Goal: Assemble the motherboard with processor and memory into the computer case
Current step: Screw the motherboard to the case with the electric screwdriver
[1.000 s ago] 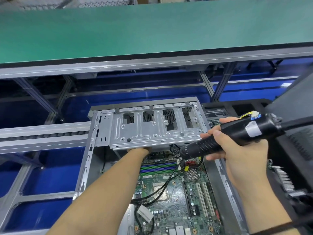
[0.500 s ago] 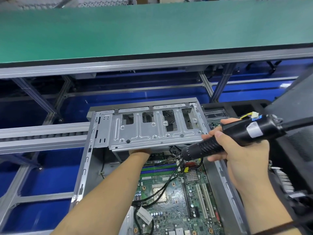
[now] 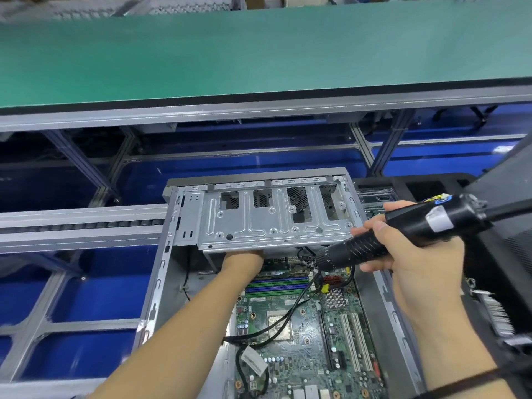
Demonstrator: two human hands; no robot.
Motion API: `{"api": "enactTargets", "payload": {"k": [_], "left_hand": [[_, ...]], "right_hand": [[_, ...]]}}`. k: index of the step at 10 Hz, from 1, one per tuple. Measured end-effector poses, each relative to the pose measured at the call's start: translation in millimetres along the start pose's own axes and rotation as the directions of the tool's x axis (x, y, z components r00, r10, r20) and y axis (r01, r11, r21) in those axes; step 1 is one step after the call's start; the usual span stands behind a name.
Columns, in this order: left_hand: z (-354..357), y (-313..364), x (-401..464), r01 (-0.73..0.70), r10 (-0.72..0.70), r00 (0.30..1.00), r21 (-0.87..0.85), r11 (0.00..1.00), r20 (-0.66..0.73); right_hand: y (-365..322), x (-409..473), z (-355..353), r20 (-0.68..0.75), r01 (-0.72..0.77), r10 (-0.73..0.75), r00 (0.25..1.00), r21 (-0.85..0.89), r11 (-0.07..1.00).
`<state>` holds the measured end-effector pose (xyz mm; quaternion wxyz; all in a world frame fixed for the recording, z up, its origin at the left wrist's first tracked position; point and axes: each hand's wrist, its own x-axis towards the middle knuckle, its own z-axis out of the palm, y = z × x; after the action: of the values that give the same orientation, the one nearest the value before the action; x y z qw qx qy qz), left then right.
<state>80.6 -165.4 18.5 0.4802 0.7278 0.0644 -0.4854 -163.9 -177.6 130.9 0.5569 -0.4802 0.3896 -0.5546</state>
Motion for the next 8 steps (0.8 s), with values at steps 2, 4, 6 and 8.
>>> {"api": "enactTargets", "payload": {"k": [2,4,6,8], "left_hand": [[-27,-36,-25,-0.491,0.538,0.827,0.673,0.554,0.161],[-46,-32,-50,-0.426,0.423,0.905,0.105,0.899,0.050],[-63,-56,-51,-0.211,0.226,0.973,-0.196,0.958,0.053],[-68,-59,-43,-0.197,0.216,0.972,-0.179,0.964,0.093]], "right_hand": [[-14,-8,5,0.028,0.004,-0.005,1.000,0.040,0.999],[-21,-20,6,0.011,0.027,-0.028,1.000,0.091,0.995],[-22,-34,10,0.007,0.018,-0.019,1.000,0.079,0.997],[-22,-41,16,-0.017,0.007,-0.006,1.000,0.053,0.999]]}}
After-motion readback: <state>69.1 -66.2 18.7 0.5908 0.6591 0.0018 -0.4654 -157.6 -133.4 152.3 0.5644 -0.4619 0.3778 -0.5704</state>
